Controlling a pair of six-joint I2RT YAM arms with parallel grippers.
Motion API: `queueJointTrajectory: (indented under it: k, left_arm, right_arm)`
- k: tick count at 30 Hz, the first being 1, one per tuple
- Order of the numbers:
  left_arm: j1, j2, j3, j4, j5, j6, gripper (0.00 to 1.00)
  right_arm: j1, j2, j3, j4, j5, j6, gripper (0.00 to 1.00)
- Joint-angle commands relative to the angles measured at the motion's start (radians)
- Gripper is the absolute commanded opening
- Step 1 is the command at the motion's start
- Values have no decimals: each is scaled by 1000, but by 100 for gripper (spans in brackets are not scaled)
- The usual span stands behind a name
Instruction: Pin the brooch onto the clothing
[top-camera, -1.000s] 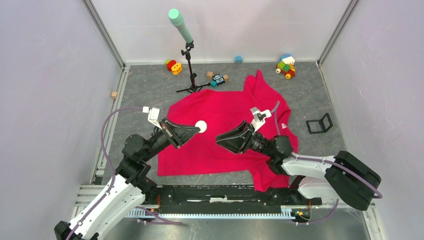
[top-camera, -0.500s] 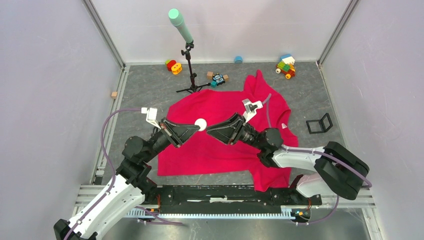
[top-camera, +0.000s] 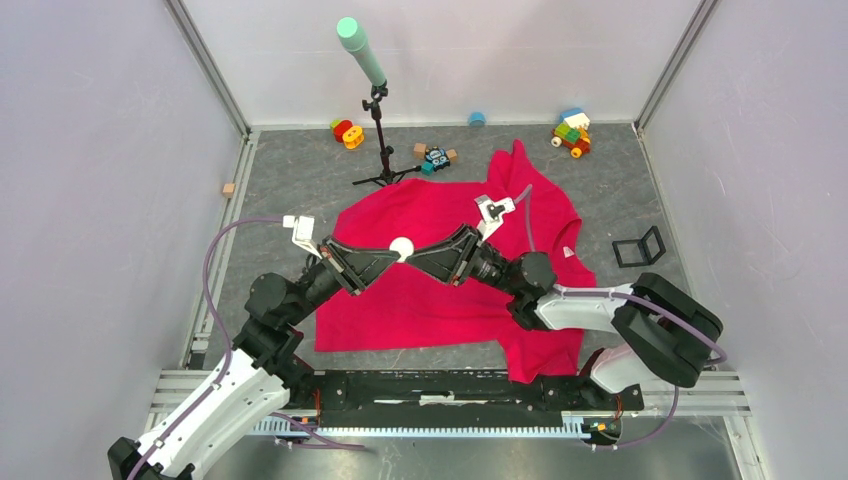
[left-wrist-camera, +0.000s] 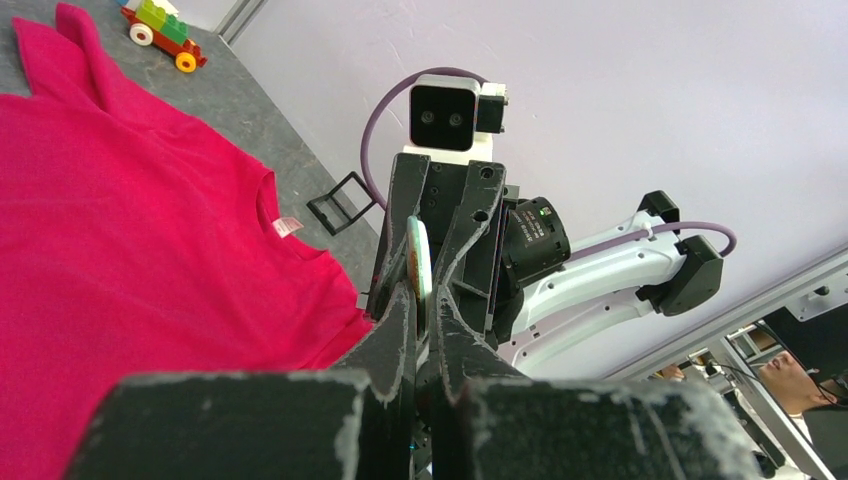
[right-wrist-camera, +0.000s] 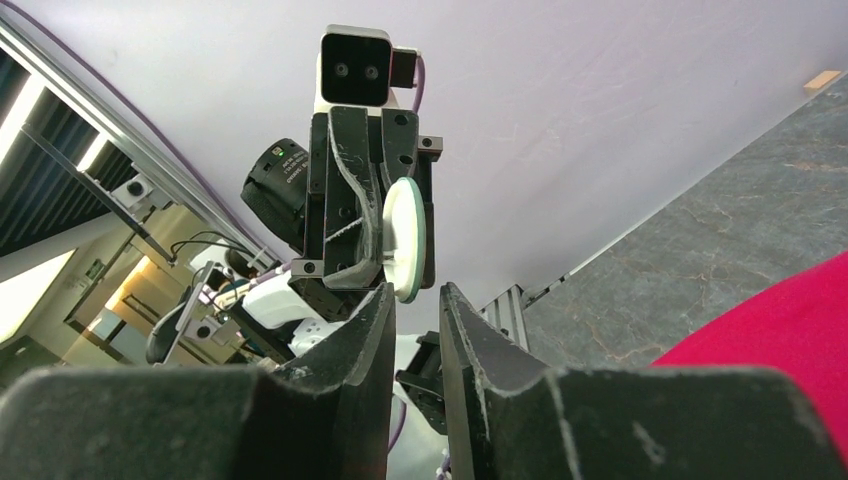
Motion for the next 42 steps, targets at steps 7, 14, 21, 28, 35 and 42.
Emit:
queueJointTrajectory:
  k: [7, 14, 21, 28, 35, 42]
  left_arm:
    - [-9, -3, -13, 49, 9, -23, 2]
    - [-11, 5, 6, 8, 17, -1, 20]
    - [-7, 43, 214, -425, 20, 243, 100]
    - [-6, 227, 399, -714, 211, 503, 100]
    - [-37, 395, 460, -871, 314, 702, 100]
    - [-122, 413, 422, -833, 354, 706, 99]
  right_arm:
    - [4, 31, 73, 81, -8, 15, 22]
    - [0, 0, 58, 24, -18, -31, 0]
    - [-91, -137, 9, -232, -170, -173, 0]
    - [-113, -275, 186, -1127, -256, -705, 0]
    - [-112, -276, 271, -1484, -457, -928, 0]
    - [-110, -264, 302, -1578, -642, -1009, 0]
